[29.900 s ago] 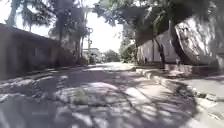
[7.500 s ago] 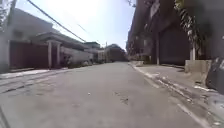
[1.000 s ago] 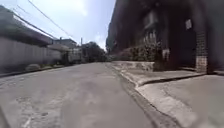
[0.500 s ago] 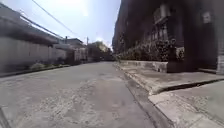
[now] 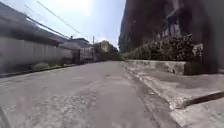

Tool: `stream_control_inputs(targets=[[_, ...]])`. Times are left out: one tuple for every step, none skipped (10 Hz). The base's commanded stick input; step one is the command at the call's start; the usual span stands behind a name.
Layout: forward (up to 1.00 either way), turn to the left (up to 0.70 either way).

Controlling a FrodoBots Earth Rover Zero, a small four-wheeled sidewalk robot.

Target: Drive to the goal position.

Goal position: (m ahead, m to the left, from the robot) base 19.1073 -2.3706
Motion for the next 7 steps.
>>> stream_control_inputs(targets=[[1.00, 0.09], [1.00, 0.09], [1.00, 0.09], [1.00, -0.31], [1.00, -0.31], [1.00, -0.31], [1.00, -0.31]])
